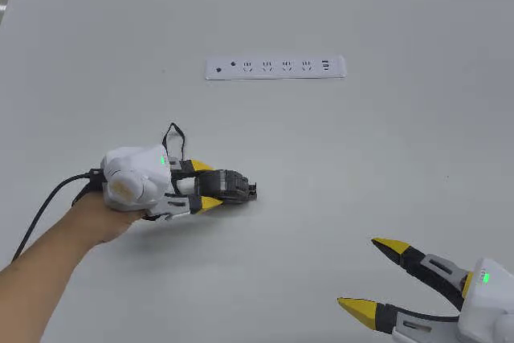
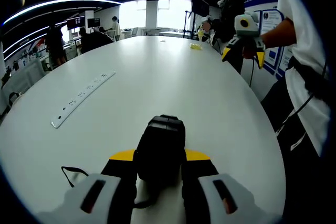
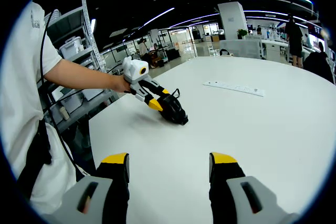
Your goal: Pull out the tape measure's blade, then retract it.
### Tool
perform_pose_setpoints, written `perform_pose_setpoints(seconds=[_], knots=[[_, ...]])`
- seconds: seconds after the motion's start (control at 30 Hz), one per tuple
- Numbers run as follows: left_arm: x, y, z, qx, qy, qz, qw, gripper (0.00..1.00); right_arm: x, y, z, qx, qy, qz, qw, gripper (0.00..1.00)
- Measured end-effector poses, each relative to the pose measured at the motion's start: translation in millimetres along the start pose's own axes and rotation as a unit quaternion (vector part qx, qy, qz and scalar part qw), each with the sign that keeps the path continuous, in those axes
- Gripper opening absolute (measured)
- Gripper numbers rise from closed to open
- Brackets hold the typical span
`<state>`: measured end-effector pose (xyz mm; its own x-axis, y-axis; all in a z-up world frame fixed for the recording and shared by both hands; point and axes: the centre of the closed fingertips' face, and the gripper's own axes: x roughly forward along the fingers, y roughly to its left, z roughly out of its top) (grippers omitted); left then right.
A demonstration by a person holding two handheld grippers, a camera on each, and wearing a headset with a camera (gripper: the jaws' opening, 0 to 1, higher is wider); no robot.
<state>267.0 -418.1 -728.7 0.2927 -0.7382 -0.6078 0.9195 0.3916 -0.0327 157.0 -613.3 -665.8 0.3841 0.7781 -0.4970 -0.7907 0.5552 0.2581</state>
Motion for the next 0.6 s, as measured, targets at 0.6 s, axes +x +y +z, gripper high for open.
perform_pose_setpoints(seconds=[0.6], knots=[[0.9, 0.4, -0.2, 0.002, -0.003, -0.001, 1.0000, 0.29, 11.0, -2.1, 10.1, -0.014, -0.002, 0.014, 0.9998, 0.60]])
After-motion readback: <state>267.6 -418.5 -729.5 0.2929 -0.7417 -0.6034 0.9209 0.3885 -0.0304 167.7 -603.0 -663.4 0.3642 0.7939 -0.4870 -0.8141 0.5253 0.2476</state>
